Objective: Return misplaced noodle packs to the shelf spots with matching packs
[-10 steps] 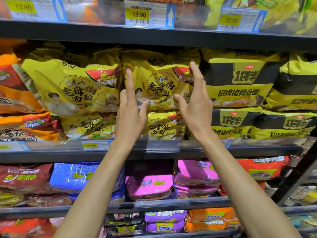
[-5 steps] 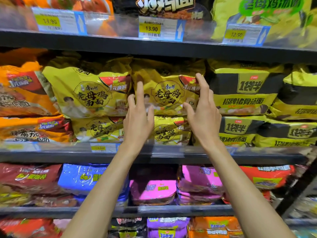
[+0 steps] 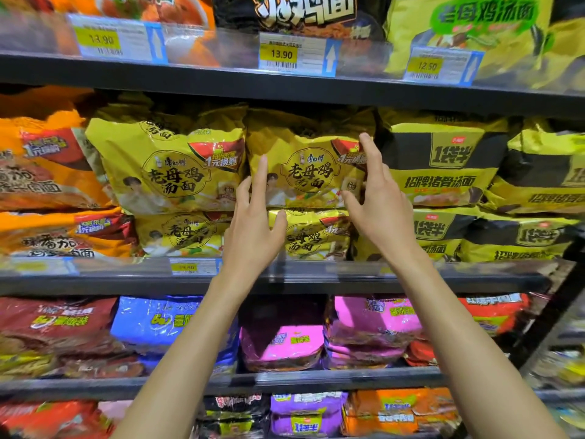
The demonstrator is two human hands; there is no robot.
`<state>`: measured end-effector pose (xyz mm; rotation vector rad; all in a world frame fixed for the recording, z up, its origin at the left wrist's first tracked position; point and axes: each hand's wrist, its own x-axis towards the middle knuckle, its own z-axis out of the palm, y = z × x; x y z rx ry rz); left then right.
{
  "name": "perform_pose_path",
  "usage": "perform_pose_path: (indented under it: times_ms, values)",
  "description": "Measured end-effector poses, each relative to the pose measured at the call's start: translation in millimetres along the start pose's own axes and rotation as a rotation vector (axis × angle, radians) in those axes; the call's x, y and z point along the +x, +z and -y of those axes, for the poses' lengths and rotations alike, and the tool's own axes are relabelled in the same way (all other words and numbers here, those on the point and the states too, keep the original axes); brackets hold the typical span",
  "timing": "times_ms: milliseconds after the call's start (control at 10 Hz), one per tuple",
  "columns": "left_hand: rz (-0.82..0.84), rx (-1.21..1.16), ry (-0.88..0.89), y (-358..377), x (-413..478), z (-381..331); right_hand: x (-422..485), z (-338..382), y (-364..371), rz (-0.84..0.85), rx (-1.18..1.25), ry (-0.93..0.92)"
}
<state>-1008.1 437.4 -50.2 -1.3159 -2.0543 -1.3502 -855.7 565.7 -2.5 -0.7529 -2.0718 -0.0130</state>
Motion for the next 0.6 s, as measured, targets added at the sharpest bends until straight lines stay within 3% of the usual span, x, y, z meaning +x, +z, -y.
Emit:
perform_pose_path:
  times_ms: [300,600]
  values:
    - [0.078,0.031,-0.001,-12.8,-10.1,2.4,-22.5,3.2,-31.3,0.151,-0.087,-0.048]
    - [0.255,0.254,0.092,-43.0,-25.8,-2.6,-46.3,4.9,-46.6,0.830,-0.278,-0.066]
